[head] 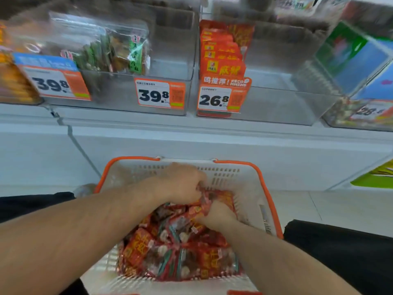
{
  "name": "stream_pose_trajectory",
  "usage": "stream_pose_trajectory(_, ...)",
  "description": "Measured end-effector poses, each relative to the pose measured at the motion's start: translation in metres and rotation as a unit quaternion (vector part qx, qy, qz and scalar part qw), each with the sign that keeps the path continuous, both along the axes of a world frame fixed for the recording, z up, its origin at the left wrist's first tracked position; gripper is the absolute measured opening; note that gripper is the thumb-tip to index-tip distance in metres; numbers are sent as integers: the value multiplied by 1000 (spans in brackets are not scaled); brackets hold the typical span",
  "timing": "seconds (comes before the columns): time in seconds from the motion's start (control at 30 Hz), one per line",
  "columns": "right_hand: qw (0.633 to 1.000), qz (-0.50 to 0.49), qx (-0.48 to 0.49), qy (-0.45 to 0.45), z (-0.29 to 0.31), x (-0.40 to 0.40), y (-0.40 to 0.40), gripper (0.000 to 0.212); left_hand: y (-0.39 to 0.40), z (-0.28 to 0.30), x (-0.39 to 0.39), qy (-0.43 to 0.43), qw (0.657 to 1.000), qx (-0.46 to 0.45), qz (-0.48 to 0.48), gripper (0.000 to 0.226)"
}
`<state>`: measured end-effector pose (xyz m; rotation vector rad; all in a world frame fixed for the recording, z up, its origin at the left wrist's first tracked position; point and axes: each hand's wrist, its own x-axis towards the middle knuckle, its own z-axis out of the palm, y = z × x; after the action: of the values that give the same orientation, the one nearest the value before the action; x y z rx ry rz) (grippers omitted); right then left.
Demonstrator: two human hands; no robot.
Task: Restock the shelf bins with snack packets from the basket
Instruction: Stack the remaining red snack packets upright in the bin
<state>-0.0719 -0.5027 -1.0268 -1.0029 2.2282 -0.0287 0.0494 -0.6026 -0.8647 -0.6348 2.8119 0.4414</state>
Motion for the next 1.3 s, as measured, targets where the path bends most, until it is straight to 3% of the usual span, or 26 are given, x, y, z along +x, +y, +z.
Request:
stream_pose_trajectory(0.07,997,-69,12,24,-5,18,0,91,-2,-5,4,-1,1000,13,15,27)
stream_pose_trajectory(0.17,990,-83,49,107,-17,34,-4,77,-4,-7,7,-14,999,25,23,28)
stream_pose_trajectory(0.37,985,-166,43,17,-20,41,-7,36,-9,-12,6,-38,998,50,32,27)
stream_pose_trajectory(0.47,988,-139,6,-69,-4,29,-13,10,-11,-14,6,-64,996,59,27,14)
stream_pose_trajectory(0.53,992,-81,-26,-96,19,16,-20,16,-14,-15,6,-76,995,60,33,12)
stream_pose_trajectory(0.6,996,-1,-51,-79,57,2,-26,27,-18,-17,5,-71,994,67,53,30)
stream_pose_trajectory(0.7,988,118,-93,-44,116,-19,-33,24,-22,-13,4,-26,986,114,120,70)
stream_pose_trajectory(0.8,977,169,-128,-29,163,-39,-35,22,-23,-3,2,38,960,199,193,84)
stream_pose_trajectory(0.87,972,171,-157,-36,190,-47,-35,30,-22,3,-1,100,930,273,224,67)
stream_pose_trajectory(0.97,966,124,-206,-91,223,-51,-30,31,-20,15,-5,194,895,341,213,20)
stream_pose_trajectory(1.07,948,58,-274,-151,246,-53,-21,26,-18,36,-8,265,840,424,208,19)
stream_pose_trajectory(1.3,894,-30,-317,-315,277,-55,-2,10,-19,93,-25,386,775,446,229,10)
